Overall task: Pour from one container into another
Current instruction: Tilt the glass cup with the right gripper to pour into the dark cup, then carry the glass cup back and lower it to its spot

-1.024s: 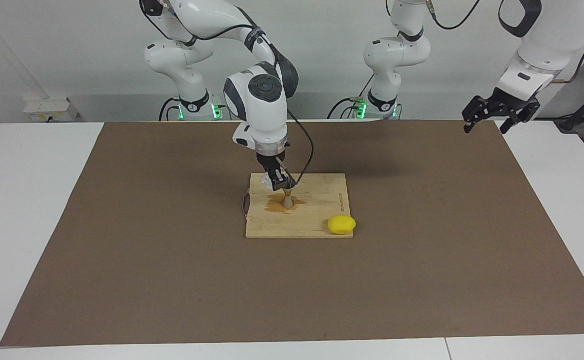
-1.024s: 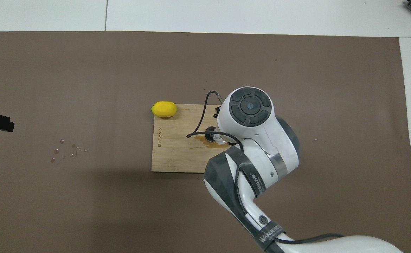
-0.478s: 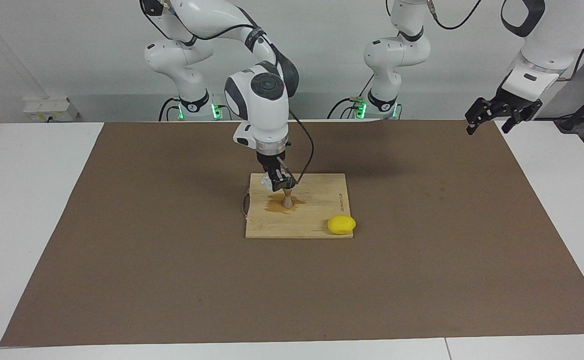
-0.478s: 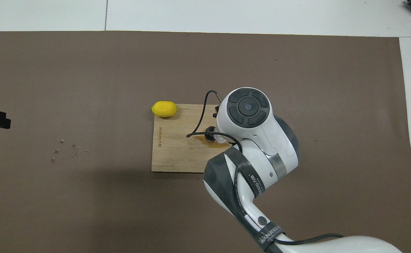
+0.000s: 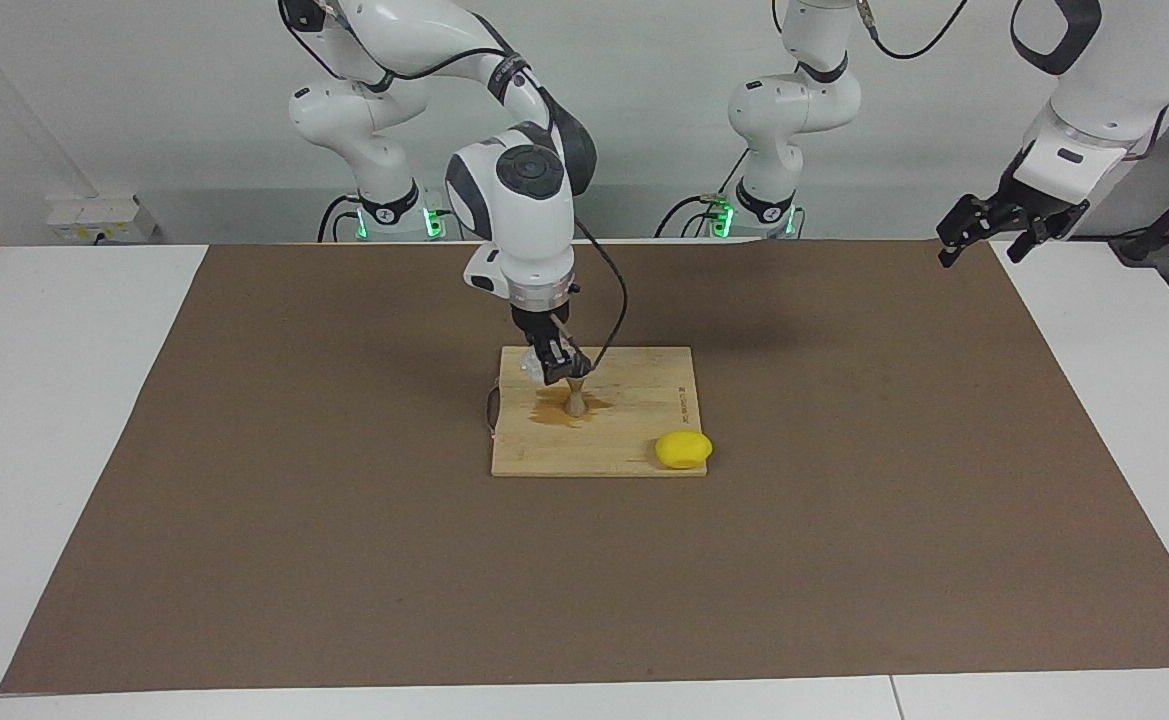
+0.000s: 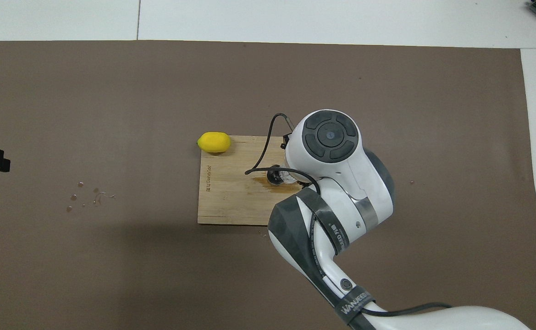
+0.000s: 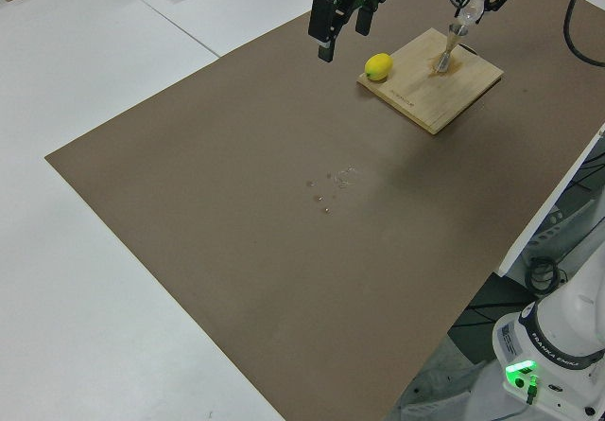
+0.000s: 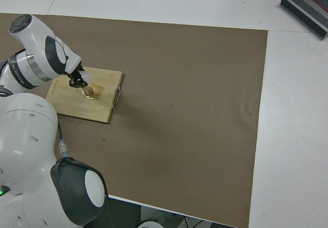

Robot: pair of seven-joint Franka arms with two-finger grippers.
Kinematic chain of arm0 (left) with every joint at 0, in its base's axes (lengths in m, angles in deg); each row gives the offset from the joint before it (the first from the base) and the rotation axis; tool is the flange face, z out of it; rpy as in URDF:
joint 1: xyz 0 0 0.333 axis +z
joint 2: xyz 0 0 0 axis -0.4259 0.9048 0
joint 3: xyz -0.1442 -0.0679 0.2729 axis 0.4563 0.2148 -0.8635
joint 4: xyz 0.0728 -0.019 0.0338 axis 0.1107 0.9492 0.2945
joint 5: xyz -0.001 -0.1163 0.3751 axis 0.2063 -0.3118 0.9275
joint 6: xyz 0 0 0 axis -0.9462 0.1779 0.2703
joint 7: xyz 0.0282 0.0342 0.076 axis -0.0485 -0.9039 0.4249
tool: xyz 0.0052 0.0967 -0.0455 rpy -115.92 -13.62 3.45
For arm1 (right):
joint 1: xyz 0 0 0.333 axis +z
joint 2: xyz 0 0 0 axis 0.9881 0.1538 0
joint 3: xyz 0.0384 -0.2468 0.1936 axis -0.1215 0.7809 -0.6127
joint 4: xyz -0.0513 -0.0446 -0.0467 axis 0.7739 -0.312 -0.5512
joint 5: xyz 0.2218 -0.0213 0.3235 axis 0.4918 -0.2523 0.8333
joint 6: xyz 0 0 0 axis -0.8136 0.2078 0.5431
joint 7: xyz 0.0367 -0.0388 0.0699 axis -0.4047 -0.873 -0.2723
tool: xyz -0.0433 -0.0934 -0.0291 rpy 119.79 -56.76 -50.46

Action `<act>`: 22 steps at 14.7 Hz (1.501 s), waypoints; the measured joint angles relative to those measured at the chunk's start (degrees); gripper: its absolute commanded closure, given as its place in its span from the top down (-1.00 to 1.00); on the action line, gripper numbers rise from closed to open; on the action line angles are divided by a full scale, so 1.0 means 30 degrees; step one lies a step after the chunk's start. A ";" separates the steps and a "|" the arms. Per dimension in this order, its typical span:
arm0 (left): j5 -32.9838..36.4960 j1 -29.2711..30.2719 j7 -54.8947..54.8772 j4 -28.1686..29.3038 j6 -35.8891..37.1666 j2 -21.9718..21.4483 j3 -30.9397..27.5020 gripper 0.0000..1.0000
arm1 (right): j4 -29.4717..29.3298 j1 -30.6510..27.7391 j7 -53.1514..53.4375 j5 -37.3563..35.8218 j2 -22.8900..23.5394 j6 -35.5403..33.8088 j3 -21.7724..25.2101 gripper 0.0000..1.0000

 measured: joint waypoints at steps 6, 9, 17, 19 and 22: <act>0.0009 0.0074 0.0027 -0.0009 0.0146 0.0000 -0.0026 1.00 | -0.0014 -0.0362 0.0008 0.1694 0.0160 0.0392 0.0069 -1.00; 0.0122 0.0087 0.0029 -0.0012 0.0146 0.0000 -0.0051 1.00 | -0.0013 -0.0572 0.0008 0.1861 0.0266 0.0441 0.0070 -1.00; 0.0120 0.0065 0.0048 -0.0023 -0.0498 0.0032 -0.0022 1.00 | 0.0063 -0.1643 -0.0348 0.4649 0.0441 0.0429 0.0063 -1.00; 0.0115 0.0067 0.0056 -0.0021 -0.0742 0.0212 -0.0226 1.00 | 0.0212 -0.2153 -0.1097 0.5997 0.0529 0.0415 0.0068 -1.00; 0.0058 0.0068 0.0056 -0.0024 -0.1105 0.0586 -0.0455 1.00 | 0.0976 -0.3479 -0.3427 0.8256 0.0516 0.0352 0.0072 -1.00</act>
